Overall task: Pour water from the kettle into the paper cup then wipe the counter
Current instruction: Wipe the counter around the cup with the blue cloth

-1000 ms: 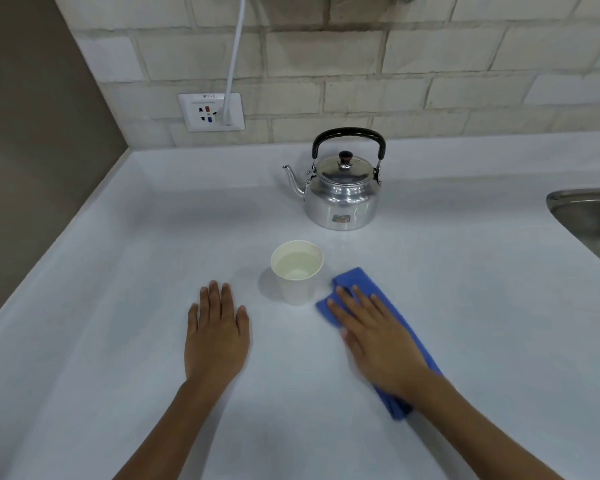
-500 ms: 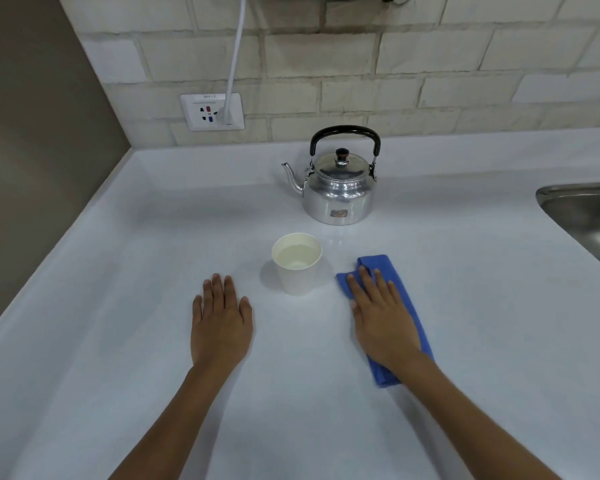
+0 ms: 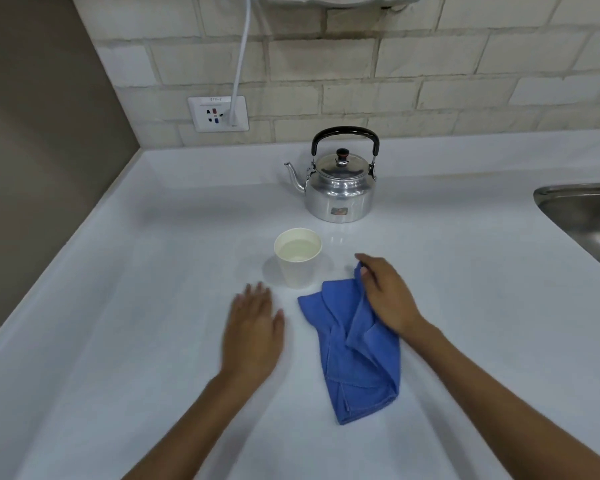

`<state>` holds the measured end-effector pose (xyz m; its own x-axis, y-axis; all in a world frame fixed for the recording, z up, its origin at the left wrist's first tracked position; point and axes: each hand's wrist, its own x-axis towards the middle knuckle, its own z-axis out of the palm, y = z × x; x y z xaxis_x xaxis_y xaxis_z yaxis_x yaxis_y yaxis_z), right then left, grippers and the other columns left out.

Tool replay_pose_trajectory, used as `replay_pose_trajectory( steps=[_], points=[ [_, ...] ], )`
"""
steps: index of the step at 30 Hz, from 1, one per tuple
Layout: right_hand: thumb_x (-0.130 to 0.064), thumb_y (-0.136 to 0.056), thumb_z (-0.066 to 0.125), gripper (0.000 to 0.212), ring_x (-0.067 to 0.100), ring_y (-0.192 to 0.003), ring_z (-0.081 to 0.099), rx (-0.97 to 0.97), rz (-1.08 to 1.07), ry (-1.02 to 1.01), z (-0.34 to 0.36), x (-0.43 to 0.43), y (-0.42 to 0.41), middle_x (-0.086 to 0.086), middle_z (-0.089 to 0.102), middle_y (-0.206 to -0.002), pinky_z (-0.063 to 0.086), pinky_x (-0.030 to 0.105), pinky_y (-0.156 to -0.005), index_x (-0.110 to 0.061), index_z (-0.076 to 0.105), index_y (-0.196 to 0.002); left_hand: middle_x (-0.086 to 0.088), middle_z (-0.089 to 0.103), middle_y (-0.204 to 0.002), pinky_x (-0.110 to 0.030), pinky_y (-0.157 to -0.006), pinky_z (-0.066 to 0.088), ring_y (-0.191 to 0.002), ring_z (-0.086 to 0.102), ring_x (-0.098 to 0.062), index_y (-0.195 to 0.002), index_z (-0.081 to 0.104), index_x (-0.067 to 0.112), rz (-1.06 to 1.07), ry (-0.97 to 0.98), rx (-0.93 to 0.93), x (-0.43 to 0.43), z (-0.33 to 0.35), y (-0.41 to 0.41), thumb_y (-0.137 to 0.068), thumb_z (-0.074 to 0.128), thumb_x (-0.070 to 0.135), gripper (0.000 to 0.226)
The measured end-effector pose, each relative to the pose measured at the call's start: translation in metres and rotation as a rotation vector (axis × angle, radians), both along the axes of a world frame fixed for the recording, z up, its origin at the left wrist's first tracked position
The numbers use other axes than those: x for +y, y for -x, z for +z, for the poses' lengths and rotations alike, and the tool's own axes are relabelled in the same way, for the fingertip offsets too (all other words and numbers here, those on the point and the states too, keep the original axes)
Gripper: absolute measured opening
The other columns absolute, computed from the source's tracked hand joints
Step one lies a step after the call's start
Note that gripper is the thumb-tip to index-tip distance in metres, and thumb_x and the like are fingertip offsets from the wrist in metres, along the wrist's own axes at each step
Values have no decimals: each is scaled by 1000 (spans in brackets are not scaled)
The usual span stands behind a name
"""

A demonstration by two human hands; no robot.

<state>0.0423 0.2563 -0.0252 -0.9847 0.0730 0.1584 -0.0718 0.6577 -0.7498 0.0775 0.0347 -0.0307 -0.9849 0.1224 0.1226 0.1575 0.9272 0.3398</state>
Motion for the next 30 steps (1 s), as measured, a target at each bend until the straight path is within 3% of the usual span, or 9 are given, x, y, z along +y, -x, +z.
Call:
replay_pose_trajectory(
  steps=[5, 10, 16, 19, 22, 24, 26, 28, 30],
  points=[
    [-2, -93, 37, 32, 14, -86, 54, -94, -35, 260, 9, 19, 25, 4, 60, -92, 44, 17, -82, -14, 58, -115, 1, 15, -155, -16, -107, -14, -143, 8, -10, -144, 20, 15, -226, -245, 35, 74, 28, -29, -99, 24, 28, 47],
    [-10, -94, 42, 29, -6, -87, 60, -85, 140, 231, 22, -3, -8, -8, 68, -95, 41, 0, -74, -24, 61, -111, 3, 16, -155, -16, -112, -1, -140, 6, -2, -144, 19, 16, -209, -462, 113, 87, 53, -13, -99, 25, 21, 45],
    [1, -95, 36, 31, 18, -98, 63, -166, 215, 496, 45, 2, -27, 12, 67, -102, 54, 28, -85, -10, 62, -108, 18, 27, -140, 6, -95, 9, -125, 20, 9, -142, 25, 25, -74, -700, 90, 80, 42, 1, -98, 33, 17, 45],
    [5, -90, 40, 30, 17, -83, 60, -69, 49, 311, 51, 22, -30, 8, 65, -89, 48, 20, -75, -12, 64, -94, 18, 40, -116, -6, -93, 31, -108, 34, 4, -123, 43, 28, -98, -675, 63, 79, 30, 1, -93, 43, 14, 33],
    [-10, -86, 53, 17, 12, -76, 50, -60, 53, -53, 40, 29, -52, -4, 61, -81, 37, 15, -63, -23, 63, -83, 7, 46, -121, -23, -95, 36, -113, 39, -10, -121, 45, 21, -117, -510, -59, 76, 18, 9, -92, 48, 20, 29],
    [-30, -83, 59, 10, 12, -83, 47, -74, 130, -327, 26, 20, -74, -8, 57, -85, 35, 17, -65, -27, 63, -91, -1, 43, -131, -28, -97, 38, -119, 39, -16, -130, 41, 21, -134, -382, -122, 75, 13, 16, -93, 46, 24, 37],
    [-45, -82, 57, 32, 14, -90, 47, -67, 182, -532, 10, 8, -88, -6, 55, -98, 39, 21, -73, -25, 60, -106, -2, 42, -131, -32, -97, 41, -120, 38, -18, -136, 35, 25, -166, -270, -122, 77, 10, 21, -94, 46, 23, 44],
    [-43, -83, 58, 35, 17, -92, 50, -25, 157, -540, 7, 0, -93, -3, 56, -103, 45, 28, -77, -20, 60, -109, -3, 46, -126, -32, -92, 45, -116, 41, -17, -132, 41, 26, -191, -244, -100, 77, 9, 25, -93, 46, 21, 40],
    [-27, -83, 63, 20, 22, -86, 57, 57, 161, -529, 9, -5, -94, 2, 62, -95, 49, 30, -71, -14, 66, -98, -2, 50, -119, -30, -86, 47, -108, 48, -15, -119, 53, 23, -185, -280, -82, 77, 10, 29, -93, 46, 17, 28]
  ],
)
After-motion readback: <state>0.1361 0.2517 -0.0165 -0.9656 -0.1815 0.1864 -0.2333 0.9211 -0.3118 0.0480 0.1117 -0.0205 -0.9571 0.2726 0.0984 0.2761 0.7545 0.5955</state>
